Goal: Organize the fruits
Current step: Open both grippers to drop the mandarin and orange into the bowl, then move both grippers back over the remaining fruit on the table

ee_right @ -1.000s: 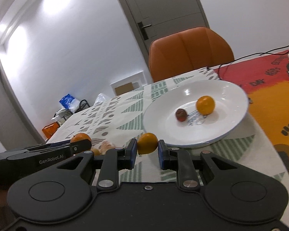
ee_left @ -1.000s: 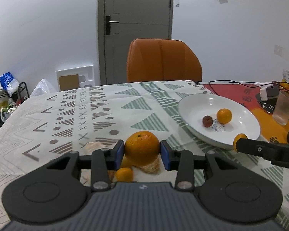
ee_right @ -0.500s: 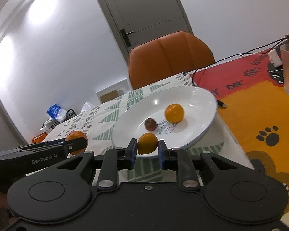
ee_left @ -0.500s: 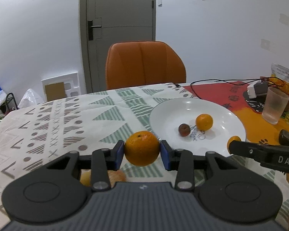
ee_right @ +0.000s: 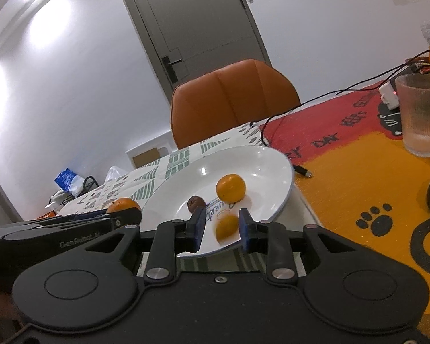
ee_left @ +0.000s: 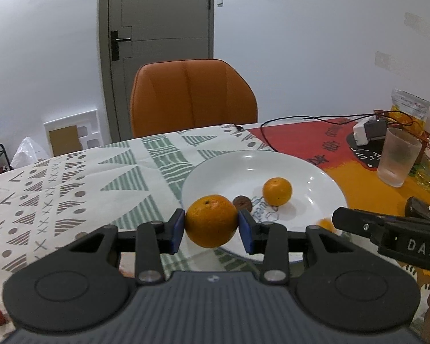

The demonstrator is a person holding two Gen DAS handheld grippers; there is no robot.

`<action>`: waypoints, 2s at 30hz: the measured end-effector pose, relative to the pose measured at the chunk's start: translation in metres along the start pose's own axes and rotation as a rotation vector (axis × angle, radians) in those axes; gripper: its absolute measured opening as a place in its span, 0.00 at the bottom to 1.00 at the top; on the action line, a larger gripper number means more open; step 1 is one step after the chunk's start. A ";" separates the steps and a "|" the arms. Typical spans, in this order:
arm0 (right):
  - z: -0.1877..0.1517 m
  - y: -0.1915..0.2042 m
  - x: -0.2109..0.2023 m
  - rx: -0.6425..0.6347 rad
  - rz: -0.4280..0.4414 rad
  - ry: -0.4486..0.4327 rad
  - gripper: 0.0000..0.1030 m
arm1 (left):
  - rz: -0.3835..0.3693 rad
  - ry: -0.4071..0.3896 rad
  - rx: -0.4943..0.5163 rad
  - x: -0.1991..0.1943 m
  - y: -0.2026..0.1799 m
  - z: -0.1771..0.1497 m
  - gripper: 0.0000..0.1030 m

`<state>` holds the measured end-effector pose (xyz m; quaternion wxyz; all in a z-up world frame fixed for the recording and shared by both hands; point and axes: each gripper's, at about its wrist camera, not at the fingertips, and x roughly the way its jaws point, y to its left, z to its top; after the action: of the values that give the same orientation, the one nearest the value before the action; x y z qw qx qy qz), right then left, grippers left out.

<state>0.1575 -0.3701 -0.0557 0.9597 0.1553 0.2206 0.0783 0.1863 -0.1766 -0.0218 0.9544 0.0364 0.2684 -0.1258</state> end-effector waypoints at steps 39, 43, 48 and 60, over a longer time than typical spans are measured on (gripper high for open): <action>-0.007 0.035 -0.016 -0.045 0.039 -0.004 0.77 | 0.157 -0.070 -0.076 -0.060 0.054 0.000 0.87; -0.008 0.048 -0.012 -0.069 0.062 0.008 0.77 | 0.201 -0.079 -0.100 -0.070 0.075 0.000 0.88; -0.010 0.063 -0.005 -0.095 0.089 0.025 0.77 | 0.245 -0.074 -0.131 -0.077 0.098 -0.003 0.88; -0.017 0.095 0.008 -0.148 0.137 0.058 0.76 | 0.321 -0.064 -0.193 -0.089 0.140 -0.014 0.88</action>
<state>0.1494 -0.2744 -0.0421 0.9542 0.0962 0.2307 0.1645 0.1422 -0.0198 0.0130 0.9693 -0.0171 0.2395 0.0531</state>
